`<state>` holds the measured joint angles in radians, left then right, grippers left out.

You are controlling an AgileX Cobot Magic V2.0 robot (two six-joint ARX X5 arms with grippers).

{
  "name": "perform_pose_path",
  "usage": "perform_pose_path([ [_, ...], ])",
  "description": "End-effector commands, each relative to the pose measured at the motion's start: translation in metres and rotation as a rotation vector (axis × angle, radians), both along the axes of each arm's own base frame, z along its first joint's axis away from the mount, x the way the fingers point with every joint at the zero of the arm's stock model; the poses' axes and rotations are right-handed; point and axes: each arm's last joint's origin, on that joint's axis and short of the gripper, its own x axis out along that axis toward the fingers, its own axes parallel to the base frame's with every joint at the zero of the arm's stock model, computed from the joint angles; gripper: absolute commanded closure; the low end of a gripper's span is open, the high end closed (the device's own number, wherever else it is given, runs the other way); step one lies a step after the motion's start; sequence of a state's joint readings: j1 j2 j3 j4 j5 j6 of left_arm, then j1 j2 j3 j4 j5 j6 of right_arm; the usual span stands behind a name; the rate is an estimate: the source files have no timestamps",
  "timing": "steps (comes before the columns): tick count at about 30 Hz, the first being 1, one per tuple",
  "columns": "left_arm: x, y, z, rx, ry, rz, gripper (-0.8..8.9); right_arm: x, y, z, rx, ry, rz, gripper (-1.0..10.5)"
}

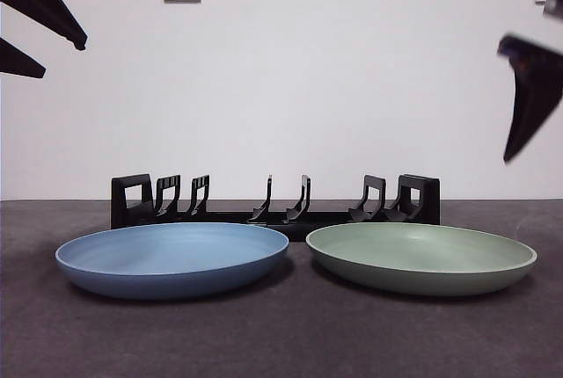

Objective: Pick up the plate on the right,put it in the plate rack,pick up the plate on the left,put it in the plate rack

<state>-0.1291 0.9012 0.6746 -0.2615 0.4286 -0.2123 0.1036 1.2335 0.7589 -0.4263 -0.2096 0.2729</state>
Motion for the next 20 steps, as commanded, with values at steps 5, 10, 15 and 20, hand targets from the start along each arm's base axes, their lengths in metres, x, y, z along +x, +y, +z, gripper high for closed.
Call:
perform_pose_path([
  [5,-0.001,-0.006,0.0,0.015,-0.002,-0.034,4.99,0.025,0.005,-0.042,0.046,0.135,0.058,6.4],
  [10,-0.003,-0.007,-0.003,0.026,0.024,-0.044,4.99,0.032,0.006,-0.06,0.036,0.188,0.055,7.3],
  [15,-0.004,-0.008,-0.004,0.034,0.033,-0.049,4.99,0.033,0.006,-0.064,0.036,0.191,0.057,9.5],
  [20,-0.005,-0.012,-0.005,0.093,0.004,-0.108,4.99,0.033,0.006,-0.064,0.041,0.196,0.045,9.6],
])
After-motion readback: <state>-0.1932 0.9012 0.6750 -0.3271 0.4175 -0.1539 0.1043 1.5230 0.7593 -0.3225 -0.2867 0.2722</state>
